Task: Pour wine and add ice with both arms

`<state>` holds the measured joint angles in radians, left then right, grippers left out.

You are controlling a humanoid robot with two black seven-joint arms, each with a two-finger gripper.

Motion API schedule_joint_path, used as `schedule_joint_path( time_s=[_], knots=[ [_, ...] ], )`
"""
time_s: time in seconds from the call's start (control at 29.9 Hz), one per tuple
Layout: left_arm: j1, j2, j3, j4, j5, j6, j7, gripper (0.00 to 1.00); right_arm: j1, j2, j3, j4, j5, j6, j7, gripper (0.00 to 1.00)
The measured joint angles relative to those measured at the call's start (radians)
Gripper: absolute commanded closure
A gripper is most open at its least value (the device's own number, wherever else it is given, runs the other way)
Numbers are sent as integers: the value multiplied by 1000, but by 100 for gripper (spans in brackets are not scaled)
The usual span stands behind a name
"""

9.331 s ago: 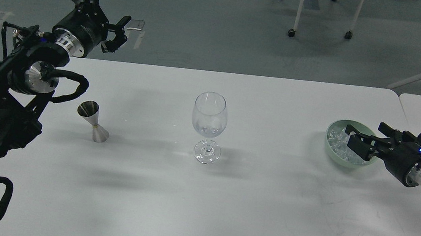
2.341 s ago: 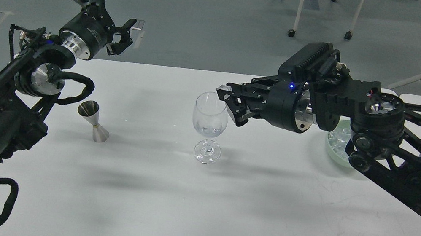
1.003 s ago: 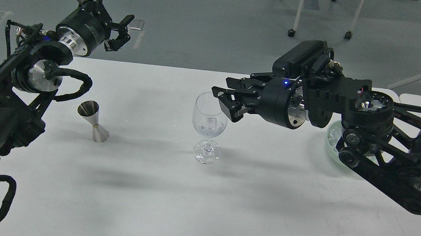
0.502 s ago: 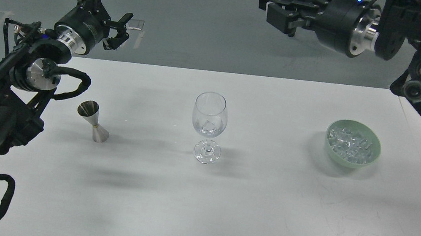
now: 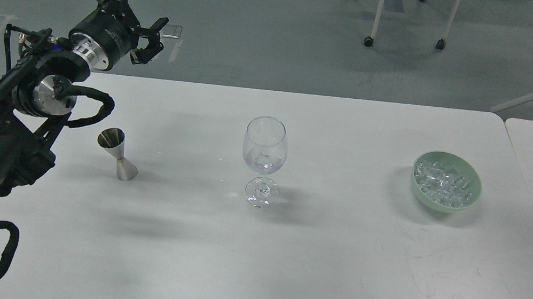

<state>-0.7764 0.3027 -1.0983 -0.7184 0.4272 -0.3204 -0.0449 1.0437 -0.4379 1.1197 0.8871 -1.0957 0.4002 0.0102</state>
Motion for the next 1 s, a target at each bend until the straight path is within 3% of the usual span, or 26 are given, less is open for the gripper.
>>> schedule_joint_path(
  time_s=[0.33,0.6,1.0],
  knots=[
    [4,-2,-5,28,-15,-124,-11,2,-91,170,35,-154,361,-93,107,0],
    [5,4,-10,32,-17,-168,-12,2,-160,281,131,-230,478,-26,160,0],
    [10,-10,-23,33,-44,-168,-13,2,-197,301,153,-230,577,-3,172,0]
  ],
)
